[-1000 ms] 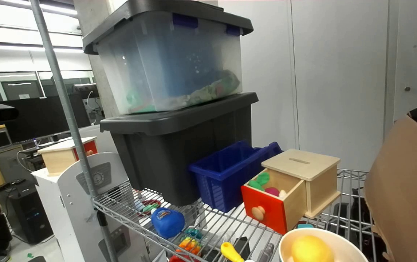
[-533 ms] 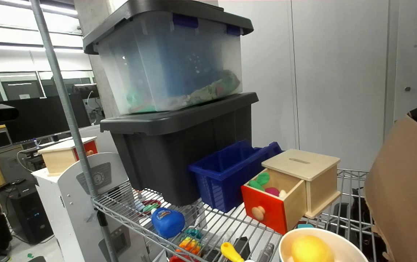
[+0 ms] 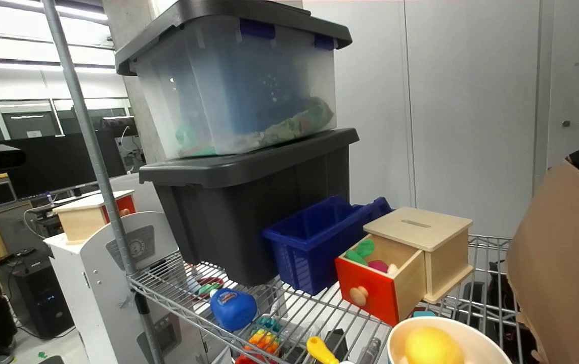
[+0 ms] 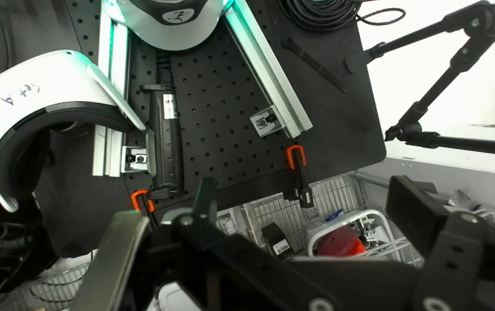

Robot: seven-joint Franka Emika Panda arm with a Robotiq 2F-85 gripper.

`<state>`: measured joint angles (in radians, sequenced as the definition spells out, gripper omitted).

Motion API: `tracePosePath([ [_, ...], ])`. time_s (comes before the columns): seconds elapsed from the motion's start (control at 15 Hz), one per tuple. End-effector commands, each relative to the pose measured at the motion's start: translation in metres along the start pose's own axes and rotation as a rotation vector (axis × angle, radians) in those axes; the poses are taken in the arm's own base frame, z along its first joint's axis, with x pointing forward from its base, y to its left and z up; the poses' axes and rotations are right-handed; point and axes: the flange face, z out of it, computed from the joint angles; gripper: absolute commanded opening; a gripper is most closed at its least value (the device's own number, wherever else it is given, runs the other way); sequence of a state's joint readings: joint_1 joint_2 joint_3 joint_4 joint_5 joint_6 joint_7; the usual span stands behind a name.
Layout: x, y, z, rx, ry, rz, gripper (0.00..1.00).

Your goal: Pick up the yellow round plush toy from the bowl and put it in the open drawer toy

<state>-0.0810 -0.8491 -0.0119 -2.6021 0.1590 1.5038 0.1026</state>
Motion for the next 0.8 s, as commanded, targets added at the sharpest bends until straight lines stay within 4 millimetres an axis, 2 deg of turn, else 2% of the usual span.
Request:
tracePosePath([
  [0.0,0.016,0.013,-0.015,-0.017,-0.020,-0.054,1.00],
  [0.33,0.038,0.021,-0.025,-0.036,0.006,-0.188,1.00],
  [0.73,0.063,0.022,-0.025,-0.093,-0.027,-0.290,1.00],
])
